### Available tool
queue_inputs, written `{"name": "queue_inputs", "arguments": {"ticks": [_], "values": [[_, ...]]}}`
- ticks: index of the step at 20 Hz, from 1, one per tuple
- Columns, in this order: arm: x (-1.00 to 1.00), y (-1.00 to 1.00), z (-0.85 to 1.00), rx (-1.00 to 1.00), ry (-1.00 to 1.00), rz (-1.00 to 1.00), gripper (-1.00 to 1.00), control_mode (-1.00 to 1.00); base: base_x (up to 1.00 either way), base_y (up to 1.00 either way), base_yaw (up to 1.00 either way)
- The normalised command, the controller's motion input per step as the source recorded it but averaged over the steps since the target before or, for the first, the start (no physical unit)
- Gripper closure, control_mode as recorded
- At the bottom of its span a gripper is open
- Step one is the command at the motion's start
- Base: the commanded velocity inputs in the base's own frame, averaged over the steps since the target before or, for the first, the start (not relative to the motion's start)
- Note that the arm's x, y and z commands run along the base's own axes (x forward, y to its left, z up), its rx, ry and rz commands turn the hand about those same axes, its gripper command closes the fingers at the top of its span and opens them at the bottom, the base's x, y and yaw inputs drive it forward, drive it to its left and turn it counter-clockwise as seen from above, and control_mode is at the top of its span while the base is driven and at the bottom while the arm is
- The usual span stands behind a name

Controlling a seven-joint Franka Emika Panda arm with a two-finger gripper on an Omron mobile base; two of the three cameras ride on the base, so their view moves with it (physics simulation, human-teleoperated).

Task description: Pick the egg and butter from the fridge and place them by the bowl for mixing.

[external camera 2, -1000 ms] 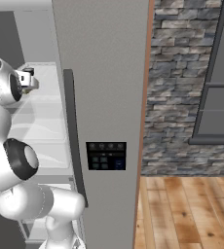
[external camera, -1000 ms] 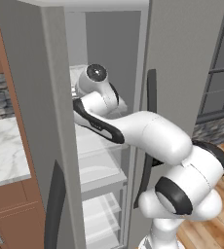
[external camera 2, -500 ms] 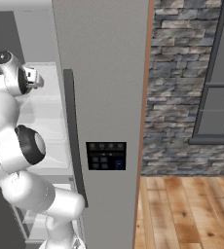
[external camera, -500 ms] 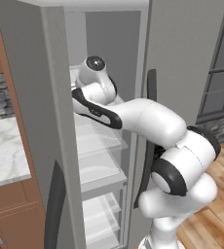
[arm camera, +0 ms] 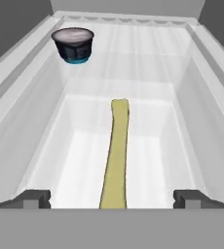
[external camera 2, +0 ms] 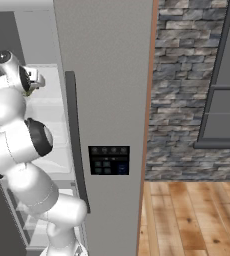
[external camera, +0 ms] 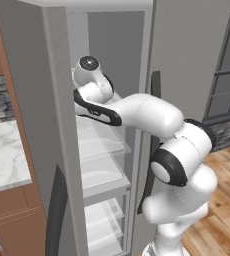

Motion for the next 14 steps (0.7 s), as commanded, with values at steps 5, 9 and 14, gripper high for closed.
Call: {"name": "queue_inputs", "arguments": {"ticks": [5,9,14], "values": [[0.22,0.21,-0.25,-0.11,0.00,0.00,-1.00,-1.00,0.00,0.00,0.00],[0.22,0.04,-0.36,-0.10,0.03,0.00,-1.00,-1.00,0.00,0.00,0.00],[0.04,0.00,-0.54,-0.06,0.03,0.00,-1.00,-1.00,0.00,0.00,0.00]]}}
